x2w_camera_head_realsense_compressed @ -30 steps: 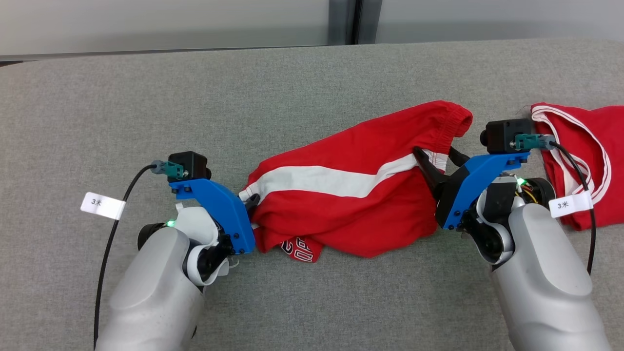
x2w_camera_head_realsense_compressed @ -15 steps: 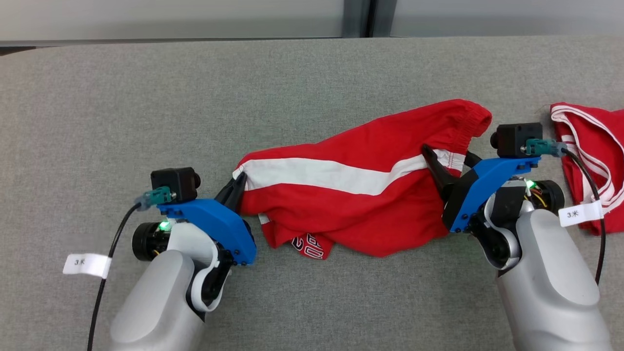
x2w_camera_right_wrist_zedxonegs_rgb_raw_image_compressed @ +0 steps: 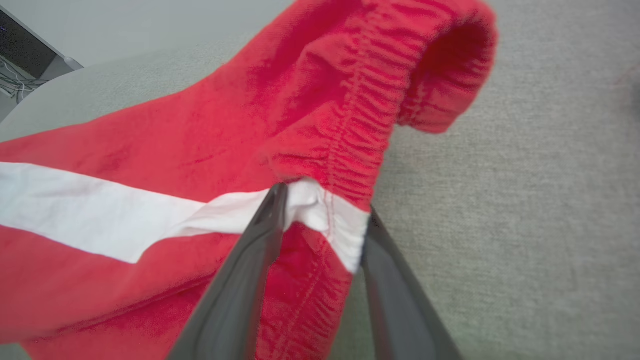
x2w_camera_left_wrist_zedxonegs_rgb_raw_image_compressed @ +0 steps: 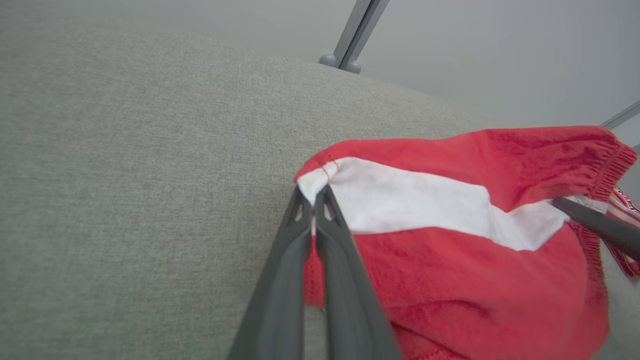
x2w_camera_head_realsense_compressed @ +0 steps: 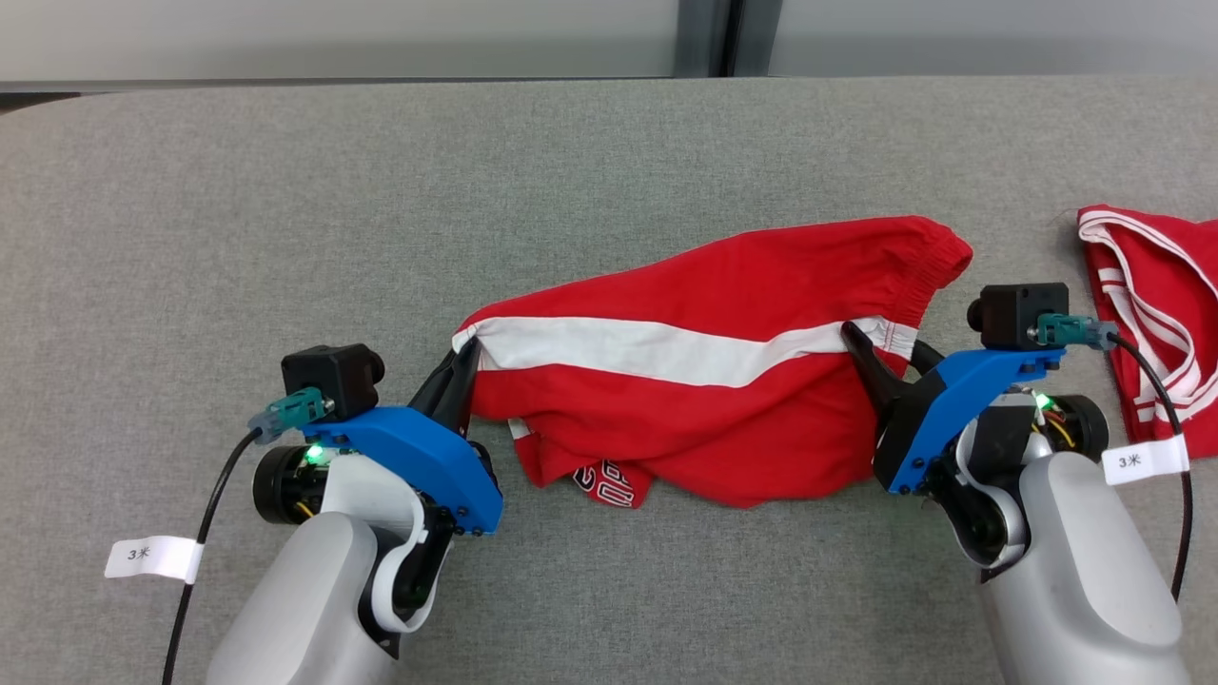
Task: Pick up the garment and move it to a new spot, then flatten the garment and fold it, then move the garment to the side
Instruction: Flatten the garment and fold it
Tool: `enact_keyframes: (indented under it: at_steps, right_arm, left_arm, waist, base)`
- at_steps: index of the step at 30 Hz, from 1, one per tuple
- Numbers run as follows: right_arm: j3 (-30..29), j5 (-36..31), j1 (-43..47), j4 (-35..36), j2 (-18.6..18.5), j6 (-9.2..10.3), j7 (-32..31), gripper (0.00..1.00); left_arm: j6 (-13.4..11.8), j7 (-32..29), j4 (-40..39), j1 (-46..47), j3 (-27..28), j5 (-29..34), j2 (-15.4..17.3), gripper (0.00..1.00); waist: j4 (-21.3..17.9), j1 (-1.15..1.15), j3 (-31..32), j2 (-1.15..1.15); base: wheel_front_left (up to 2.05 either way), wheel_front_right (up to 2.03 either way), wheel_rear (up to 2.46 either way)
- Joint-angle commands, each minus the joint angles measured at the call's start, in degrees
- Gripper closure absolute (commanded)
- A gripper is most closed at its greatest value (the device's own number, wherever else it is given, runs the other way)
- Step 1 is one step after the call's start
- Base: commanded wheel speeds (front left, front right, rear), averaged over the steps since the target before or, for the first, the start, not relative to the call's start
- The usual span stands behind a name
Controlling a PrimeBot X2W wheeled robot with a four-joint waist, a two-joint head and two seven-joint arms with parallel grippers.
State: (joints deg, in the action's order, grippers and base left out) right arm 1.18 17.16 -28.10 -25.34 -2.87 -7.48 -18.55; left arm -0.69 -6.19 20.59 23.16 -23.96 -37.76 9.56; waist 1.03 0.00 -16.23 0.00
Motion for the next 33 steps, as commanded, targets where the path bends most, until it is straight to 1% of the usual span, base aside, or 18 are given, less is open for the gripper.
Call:
enact_keyframes:
  at_steps: [1, 3, 4, 5, 6, 7, 8, 13, 16, 20, 24, 27, 29, 31, 33]
  right_arm:
    - [-0.06, 0.58, 0.97, 0.57, -0.03, -0.03, -0.14, 0.33]
    - [0.11, 0.99, 2.21, 1.82, -0.02, -0.03, -0.62, 0.33]
    - [0.12, 1.49, 2.68, 2.45, -0.03, -0.03, -0.94, 0.35]
    - [0.26, 1.53, 3.22, 2.96, -0.03, -0.03, -1.05, 0.51]
    - [0.23, 1.38, 3.70, 3.41, -0.03, -0.03, -1.33, 0.63]
    - [0.15, 1.26, 4.09, 3.84, -0.04, -0.03, -1.38, 0.92]
    - [0.18, 1.06, 4.33, 4.32, -0.02, -0.03, -1.36, 1.00]
    - [0.34, 0.82, 4.05, 6.77, -0.04, -0.03, -0.85, 1.00]
    - [1.05, 0.21, 2.67, 8.10, -0.02, -0.03, -0.43, 1.00]
    - [1.80, 0.39, 1.39, 11.14, -0.04, -0.03, 0.36, 1.00]
    - [1.53, 0.18, 0.17, 16.81, -0.03, -0.03, 0.17, 1.00]
    - [0.71, -0.28, -0.10, 22.27, -0.36, -0.03, -1.20, 1.00]
    - [-0.05, -0.44, -0.53, 26.42, -1.48, -0.03, -2.75, 1.00]
    - [-0.92, -0.78, -1.23, 30.92, -2.73, -0.03, -4.55, 1.00]
    - [-1.70, -0.42, -2.15, 35.19, -3.80, -0.03, -6.64, 1.00]
  left_arm:
    - [-0.30, -0.03, -0.37, -0.47, 0.18, -0.05, 0.34, 1.00]
    - [-0.69, -0.20, -0.84, -0.91, 0.31, -0.19, 0.56, 1.00]
    - [-0.85, -0.28, -1.09, -1.05, 0.37, -0.27, 0.67, 1.00]
    - [-1.02, -0.33, -1.27, -1.30, 0.52, -0.42, 0.79, 1.00]
    - [-1.18, -0.40, -1.49, -1.54, 0.60, -0.51, 0.88, 1.00]
    - [-1.30, -0.44, -1.68, -1.77, 0.69, -0.54, 1.02, 1.00]
    - [-1.38, -0.17, -1.93, -1.96, 0.86, -0.65, 1.13, 1.00]
    - [-1.48, 1.24, -2.77, -2.74, 1.39, -0.90, 1.56, 1.00]
    - [-0.95, 1.91, -3.38, -2.99, 1.01, -0.65, 1.71, 1.00]
    - [0.24, 3.63, -5.98, -3.25, 1.57, -1.86, 0.90, 1.00]
    - [2.24, 4.51, -10.94, -1.68, 2.45, -4.07, 0.28, 1.00]
    - [3.61, 3.26, -15.89, -0.61, 3.26, -6.47, 0.45, 1.00]
    - [4.22, 1.37, -19.69, 0.62, 3.89, -8.16, 1.36, 1.00]
    - [4.47, -1.46, -23.54, 2.11, 4.75, -10.60, 2.14, 1.00]
    - [4.20, -4.93, -27.05, 3.83, 6.01, -13.60, 3.16, 1.00]
  waist:
    - [-0.27, 0.00, 0.28, 0.00]
    - [-0.55, 0.00, 0.65, 0.00]
    - [-0.67, 0.00, 0.81, 0.00]
    - [-0.84, 0.00, 1.02, 0.00]
    - [-0.96, 0.00, 1.16, 0.00]
    - [-1.06, 0.00, 1.38, 0.00]
    - [-1.11, 0.00, 1.62, 0.00]
    - [-1.23, 0.00, 3.13, 0.00]
    - [-1.17, 0.00, 4.18, 0.00]
    - [-1.01, 0.00, 5.75, 0.00]
    - [-0.60, 0.00, 7.00, 0.00]
    - [-0.41, 0.00, 7.58, 0.00]
    - [-0.32, 0.00, 7.66, 0.00]
    - [-0.31, 0.00, 7.37, 0.00]
    - [-0.40, 0.00, 6.70, 0.00]
  base:
    - [0.00, 0.00, 0.00]
    - [0.00, 0.00, 0.00]
    - [0.00, 0.00, 0.00]
    - [0.00, 0.00, 0.00]
    - [0.00, 0.00, 0.00]
    - [0.00, 0.00, 0.00]
    - [0.00, 0.00, 0.00]
    - [0.00, 0.00, 0.00]
    - [0.00, 0.00, 0.00]
    - [0.00, 0.00, 0.00]
    - [0.00, 0.00, 0.00]
    - [0.00, 0.00, 0.00]
    - [0.00, 0.00, 0.00]
    - [0.00, 0.00, 0.00]
    - [0.00, 0.00, 0.00]
